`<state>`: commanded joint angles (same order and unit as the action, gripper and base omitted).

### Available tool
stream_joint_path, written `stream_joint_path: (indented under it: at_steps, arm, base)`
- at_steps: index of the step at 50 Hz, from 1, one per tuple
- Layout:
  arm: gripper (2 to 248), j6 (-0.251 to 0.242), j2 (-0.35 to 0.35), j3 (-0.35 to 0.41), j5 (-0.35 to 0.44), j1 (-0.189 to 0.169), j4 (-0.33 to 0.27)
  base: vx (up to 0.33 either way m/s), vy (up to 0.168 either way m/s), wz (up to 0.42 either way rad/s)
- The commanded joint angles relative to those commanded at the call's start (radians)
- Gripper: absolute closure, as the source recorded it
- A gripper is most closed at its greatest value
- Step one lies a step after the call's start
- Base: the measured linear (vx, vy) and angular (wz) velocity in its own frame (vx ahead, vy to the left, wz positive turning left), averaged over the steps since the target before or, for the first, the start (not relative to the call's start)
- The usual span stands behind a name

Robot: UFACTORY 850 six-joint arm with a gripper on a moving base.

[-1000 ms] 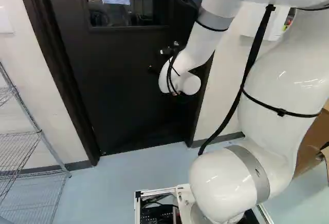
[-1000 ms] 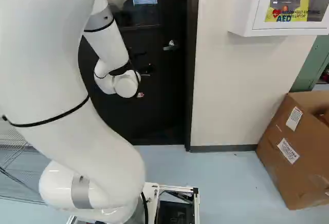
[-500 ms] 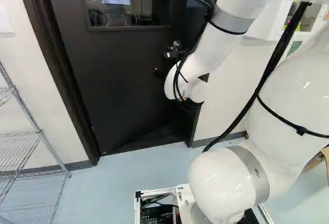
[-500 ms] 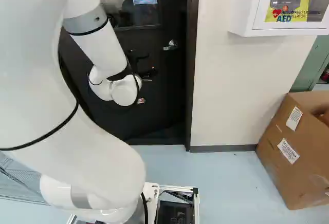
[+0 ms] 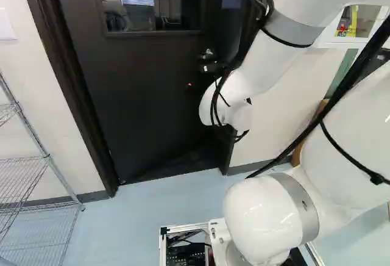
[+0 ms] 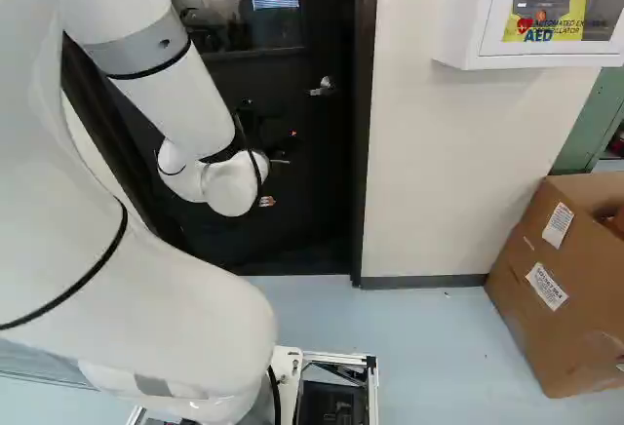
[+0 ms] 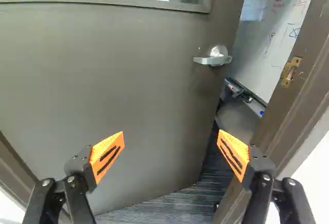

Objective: Open the door and move inside

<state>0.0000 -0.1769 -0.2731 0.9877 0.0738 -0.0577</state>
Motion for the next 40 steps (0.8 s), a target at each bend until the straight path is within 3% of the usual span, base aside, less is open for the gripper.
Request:
stream_joint_path:
  at_steps: [31, 40]
  arm:
    - [3, 0.000, 0.000, 0.000, 0.000, 0.000, 0.000]
    - [3, 0.000, 0.000, 0.000, 0.000, 0.000, 0.000]
  base:
    - [0.005, 0.004, 0.039]
    - [0.054, -0.024, -0.164]
